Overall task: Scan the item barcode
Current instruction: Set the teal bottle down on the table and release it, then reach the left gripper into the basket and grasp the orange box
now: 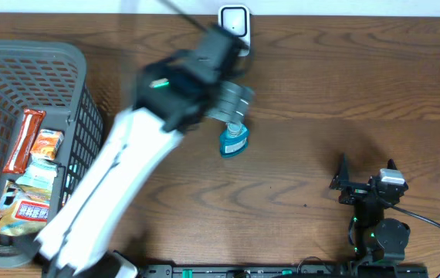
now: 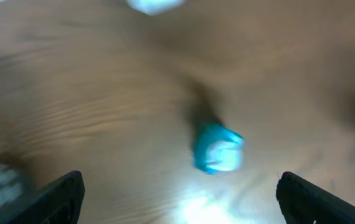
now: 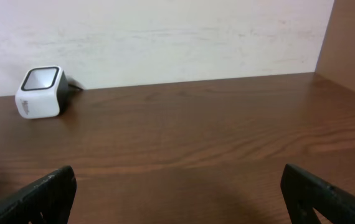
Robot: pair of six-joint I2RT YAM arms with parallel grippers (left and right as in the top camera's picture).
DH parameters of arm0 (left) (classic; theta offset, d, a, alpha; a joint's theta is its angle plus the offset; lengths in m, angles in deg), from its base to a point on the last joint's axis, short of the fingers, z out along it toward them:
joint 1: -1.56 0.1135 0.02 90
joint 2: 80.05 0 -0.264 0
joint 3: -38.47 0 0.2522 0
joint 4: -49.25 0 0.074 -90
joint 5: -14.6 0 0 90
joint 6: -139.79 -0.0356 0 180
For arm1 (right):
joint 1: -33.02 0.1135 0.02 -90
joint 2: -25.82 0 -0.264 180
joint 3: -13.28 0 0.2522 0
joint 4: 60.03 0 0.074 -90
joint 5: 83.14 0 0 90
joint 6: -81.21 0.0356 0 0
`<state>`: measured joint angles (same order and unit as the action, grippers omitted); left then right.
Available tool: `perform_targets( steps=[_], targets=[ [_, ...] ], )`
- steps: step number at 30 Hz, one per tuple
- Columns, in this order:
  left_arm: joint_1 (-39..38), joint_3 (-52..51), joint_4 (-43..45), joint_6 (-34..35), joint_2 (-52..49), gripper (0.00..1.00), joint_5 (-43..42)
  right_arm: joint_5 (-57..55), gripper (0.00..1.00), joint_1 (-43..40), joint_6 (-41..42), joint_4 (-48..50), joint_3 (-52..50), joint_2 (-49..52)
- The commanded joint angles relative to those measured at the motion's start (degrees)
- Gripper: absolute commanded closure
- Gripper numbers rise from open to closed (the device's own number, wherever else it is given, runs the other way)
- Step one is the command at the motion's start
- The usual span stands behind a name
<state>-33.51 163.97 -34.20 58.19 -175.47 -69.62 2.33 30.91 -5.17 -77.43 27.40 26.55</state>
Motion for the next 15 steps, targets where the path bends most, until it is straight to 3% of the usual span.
perform_targets(
  steps=[1,10,15],
  targets=[
    [7.8,1.5,-2.5,13.5,7.5,0.02,13.6,-0.4,0.01,0.3,-0.7,-0.2,0.0,-0.1],
    [40.2,1.1,-9.5,28.6,13.0,0.02,13.3,-0.4,0.01,0.3,-0.7,-0.2,0.0,-0.1],
    [57.4,-6.0,-9.2,30.5,11.3,0.01,2.6,-0.5,0.01,0.3,-0.7,-0.2,0.0,-0.1]
  ],
)
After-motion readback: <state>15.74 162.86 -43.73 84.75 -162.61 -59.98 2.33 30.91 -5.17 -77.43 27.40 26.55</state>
